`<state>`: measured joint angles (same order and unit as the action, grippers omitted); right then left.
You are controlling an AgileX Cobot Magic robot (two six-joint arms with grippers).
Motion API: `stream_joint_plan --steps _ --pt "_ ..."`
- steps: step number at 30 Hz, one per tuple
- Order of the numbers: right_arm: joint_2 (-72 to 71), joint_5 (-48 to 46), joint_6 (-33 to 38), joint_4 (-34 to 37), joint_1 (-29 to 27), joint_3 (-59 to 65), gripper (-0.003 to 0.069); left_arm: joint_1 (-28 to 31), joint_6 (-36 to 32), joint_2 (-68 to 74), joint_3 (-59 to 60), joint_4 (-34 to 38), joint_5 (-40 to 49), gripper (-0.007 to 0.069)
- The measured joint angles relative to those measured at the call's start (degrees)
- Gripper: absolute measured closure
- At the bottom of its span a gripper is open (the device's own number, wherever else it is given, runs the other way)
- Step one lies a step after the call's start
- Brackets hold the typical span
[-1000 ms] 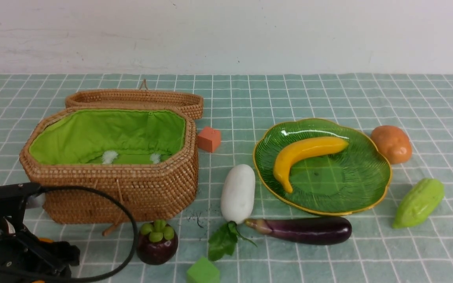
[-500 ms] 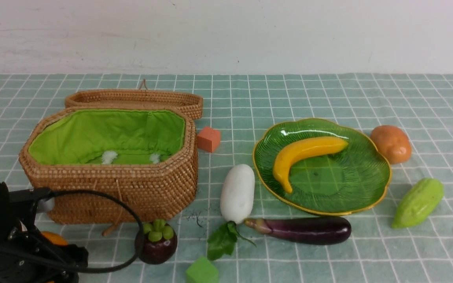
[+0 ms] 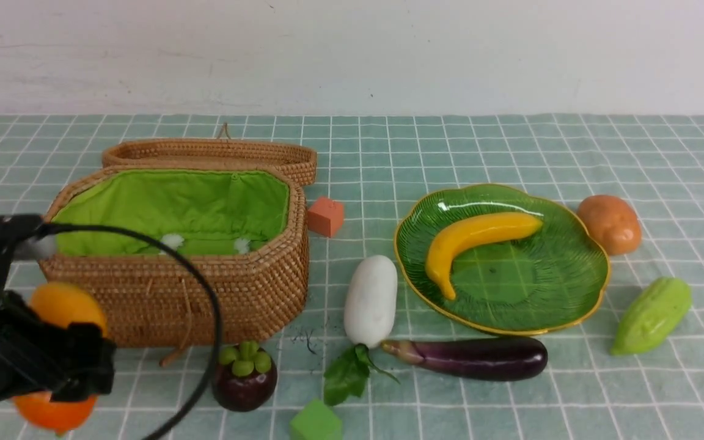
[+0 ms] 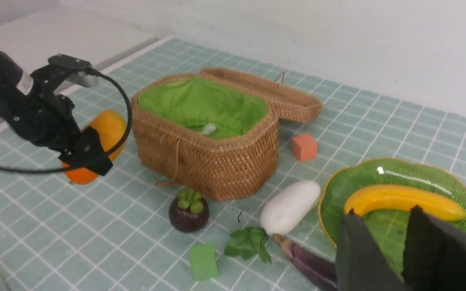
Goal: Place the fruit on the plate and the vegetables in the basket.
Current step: Grab the mango with your left arm and place it on the right plate
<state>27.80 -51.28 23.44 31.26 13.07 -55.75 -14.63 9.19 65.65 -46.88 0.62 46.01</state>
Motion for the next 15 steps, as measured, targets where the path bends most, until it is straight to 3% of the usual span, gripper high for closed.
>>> stream_joint_plan --steps 1,7,11,15 --pt "0.0 0.2 0.0 -0.1 0.0 0.0 0.0469 0.0 0.0 0.0 0.0 0.0 0.0 0.0042" --pt "1.5 0.6 -5.7 -5.8 0.0 0.0 0.0468 -16.8 -7.3 8.4 -15.8 -0.1 -1.8 0.0042" --pt "1.9 -1.7 -11.2 -11.6 0.0 0.0 0.0466 -21.6 -14.3 21.4 -28.8 0.3 -2.2 0.0042" --pt "1.9 -5.1 -16.0 -16.3 0.0 0.0 0.0466 -22.8 -21.6 35.7 -42.1 5.0 -1.1 0.0042"
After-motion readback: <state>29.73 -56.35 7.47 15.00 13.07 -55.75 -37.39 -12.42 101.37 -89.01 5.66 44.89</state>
